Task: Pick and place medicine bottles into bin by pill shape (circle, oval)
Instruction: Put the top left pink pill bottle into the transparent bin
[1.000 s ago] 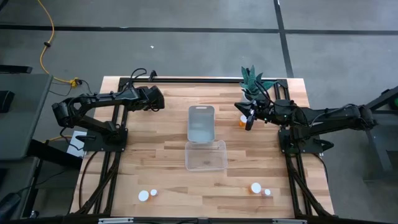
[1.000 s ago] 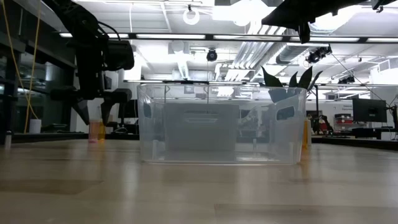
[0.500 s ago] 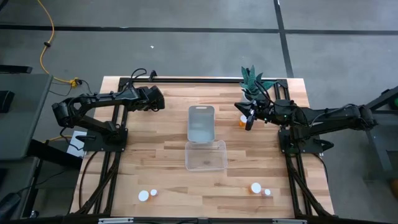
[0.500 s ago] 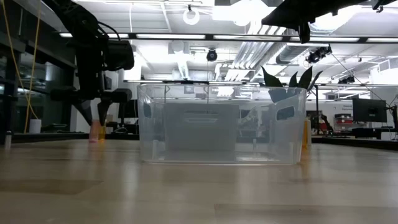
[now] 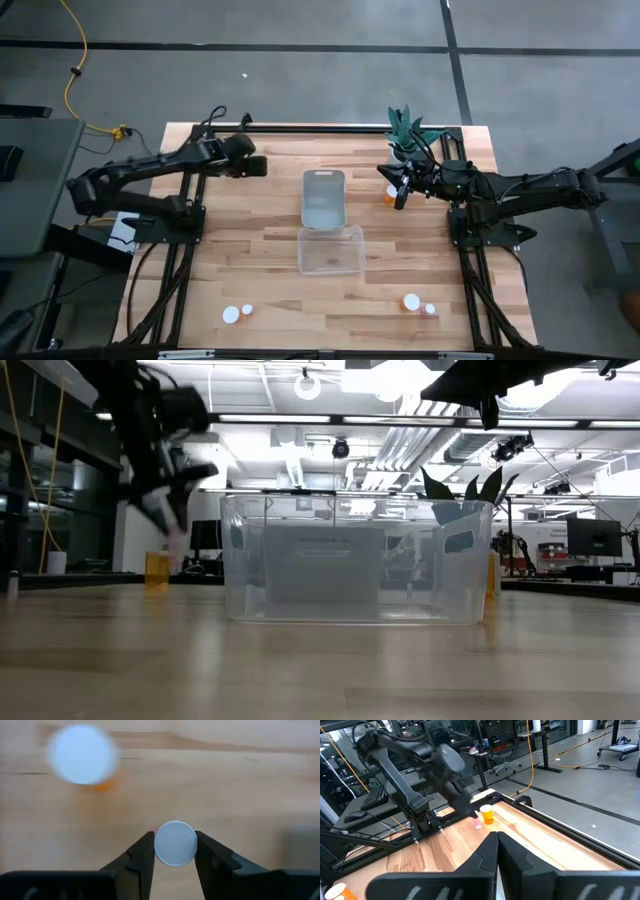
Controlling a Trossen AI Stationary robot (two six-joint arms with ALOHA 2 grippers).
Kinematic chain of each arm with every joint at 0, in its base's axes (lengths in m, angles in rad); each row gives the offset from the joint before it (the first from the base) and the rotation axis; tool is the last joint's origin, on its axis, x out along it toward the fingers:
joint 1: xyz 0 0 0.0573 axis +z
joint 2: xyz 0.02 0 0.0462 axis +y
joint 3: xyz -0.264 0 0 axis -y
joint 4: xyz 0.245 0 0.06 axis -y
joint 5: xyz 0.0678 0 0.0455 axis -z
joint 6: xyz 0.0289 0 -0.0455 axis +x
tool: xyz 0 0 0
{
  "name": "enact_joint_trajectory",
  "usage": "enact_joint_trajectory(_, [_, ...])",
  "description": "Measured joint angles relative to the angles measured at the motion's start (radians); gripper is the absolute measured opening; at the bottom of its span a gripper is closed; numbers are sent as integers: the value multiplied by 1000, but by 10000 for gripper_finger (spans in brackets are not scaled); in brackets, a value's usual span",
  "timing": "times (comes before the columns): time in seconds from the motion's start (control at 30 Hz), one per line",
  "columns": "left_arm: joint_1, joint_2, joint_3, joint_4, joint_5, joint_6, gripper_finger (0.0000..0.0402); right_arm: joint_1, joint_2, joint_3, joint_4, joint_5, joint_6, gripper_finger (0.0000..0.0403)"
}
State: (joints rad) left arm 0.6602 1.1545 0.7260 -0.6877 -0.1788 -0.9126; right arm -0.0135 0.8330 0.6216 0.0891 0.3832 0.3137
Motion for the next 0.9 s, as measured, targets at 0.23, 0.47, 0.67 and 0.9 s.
enact_joint_trajectory(0.23, [-234,-49,183,-4,162,144,106,0,0,0,0,0,0,1])
enact_joint_trajectory(0.47, [-529,107,472,-97,261,361,106,0,0,0,1,0,0,1])
enact_joint_trajectory(0.67, [-688,320,682,-192,243,668,107,0,0,0,2,-1,0,1])
enact_joint_trajectory(0.9, [-743,543,761,-168,189,819,110,1,0,0,2,-1,0,1])
